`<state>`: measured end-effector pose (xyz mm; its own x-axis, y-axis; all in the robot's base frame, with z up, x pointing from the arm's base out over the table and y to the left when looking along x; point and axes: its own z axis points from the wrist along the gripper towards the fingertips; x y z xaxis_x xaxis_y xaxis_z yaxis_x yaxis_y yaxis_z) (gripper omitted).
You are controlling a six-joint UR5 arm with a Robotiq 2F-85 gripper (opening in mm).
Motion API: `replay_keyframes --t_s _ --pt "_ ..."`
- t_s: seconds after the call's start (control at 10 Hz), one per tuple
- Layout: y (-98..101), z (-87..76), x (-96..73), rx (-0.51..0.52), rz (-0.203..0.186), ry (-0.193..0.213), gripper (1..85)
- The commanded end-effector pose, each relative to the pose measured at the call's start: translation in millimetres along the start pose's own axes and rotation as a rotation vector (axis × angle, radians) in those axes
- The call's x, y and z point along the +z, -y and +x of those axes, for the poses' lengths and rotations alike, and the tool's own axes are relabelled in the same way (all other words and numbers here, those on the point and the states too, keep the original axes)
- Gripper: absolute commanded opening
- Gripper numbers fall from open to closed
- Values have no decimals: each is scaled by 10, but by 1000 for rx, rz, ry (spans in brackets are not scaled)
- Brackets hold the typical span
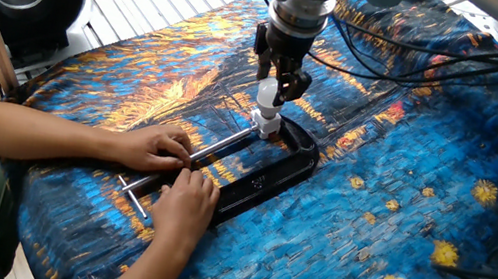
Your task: Install the light bulb by rotating it
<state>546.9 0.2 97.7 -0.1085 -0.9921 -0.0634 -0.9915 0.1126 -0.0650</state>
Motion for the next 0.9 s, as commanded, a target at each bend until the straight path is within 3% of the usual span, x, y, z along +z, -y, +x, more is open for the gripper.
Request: replay_keyframes --t_s 0.0,0.8 --pt "11 -16 13 11 -3 12 590" --pt "-20 32 13 63 -12 -5 403"
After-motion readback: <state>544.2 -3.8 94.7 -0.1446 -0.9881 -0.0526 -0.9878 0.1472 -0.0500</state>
